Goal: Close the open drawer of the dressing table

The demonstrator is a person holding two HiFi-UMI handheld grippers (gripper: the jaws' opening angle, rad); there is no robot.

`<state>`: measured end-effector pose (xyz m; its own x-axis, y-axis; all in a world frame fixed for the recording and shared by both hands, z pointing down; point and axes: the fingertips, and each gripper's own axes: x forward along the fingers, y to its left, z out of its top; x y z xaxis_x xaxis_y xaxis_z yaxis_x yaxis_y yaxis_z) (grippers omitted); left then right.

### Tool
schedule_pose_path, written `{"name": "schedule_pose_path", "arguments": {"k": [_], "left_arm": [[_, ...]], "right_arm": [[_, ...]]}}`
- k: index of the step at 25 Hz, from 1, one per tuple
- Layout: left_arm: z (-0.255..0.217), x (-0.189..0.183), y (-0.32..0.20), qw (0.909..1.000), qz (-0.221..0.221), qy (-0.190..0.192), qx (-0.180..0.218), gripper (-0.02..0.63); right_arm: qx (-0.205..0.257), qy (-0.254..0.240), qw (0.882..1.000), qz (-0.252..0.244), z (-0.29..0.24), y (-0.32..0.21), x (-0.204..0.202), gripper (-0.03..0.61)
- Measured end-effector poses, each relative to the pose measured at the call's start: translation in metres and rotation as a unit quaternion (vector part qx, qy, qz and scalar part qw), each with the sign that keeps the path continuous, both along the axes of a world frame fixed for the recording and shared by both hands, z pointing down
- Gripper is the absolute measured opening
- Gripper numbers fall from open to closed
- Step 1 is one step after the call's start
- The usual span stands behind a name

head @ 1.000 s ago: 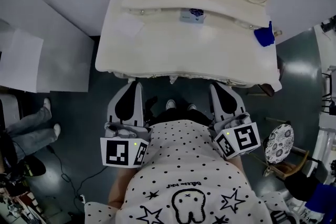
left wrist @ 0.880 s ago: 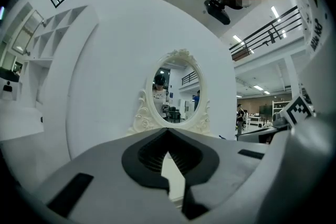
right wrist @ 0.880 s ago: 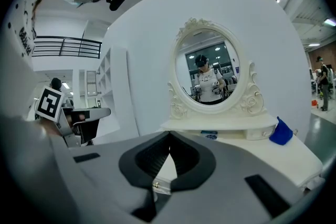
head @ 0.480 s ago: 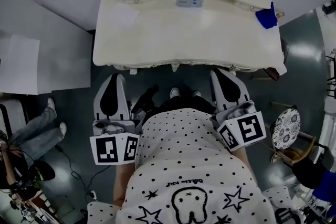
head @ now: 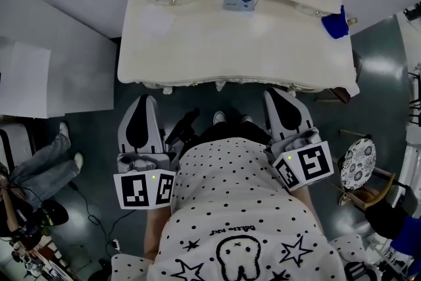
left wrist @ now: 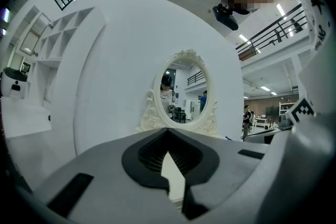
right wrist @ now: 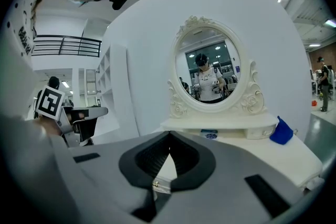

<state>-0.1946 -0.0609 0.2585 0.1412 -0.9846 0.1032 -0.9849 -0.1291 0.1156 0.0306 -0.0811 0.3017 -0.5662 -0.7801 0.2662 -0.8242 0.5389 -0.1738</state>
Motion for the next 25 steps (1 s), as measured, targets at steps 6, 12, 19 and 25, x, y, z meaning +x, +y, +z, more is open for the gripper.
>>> {"name": "schedule_pose_path", "arguments": {"k": [6,12,19,25], "left_arm": [[0.0002,-0.0010,0.0009,1.0000,-0.003,0.004,0.001,0.012],[0.0003,-0.0005,-0.0009,1.0000,-0.002,0.008,-0.001,0.012],[0.0011,0.0003,-0.0013,0.9999,0.000,0.014,-0.001,0.012],[-0.0024,-0.0008,-0.0018,0.9999,0.000,0.014,0.005,0.012]], "right_arm": [[-0.001,0.002,1.000,-0.004,0.0015,0.0006,-0.0021,0.009],[-0.002,0.003,1.000,-0.002,0.0012,-0.0009,-0.0012,0.009],[-0.005,0.005,1.000,0.000,0.0023,-0.0008,-0.0001,0.009],[-0.004,0.006,1.000,0.001,0.0020,-0.0010,-0.0001,0.009]]}}
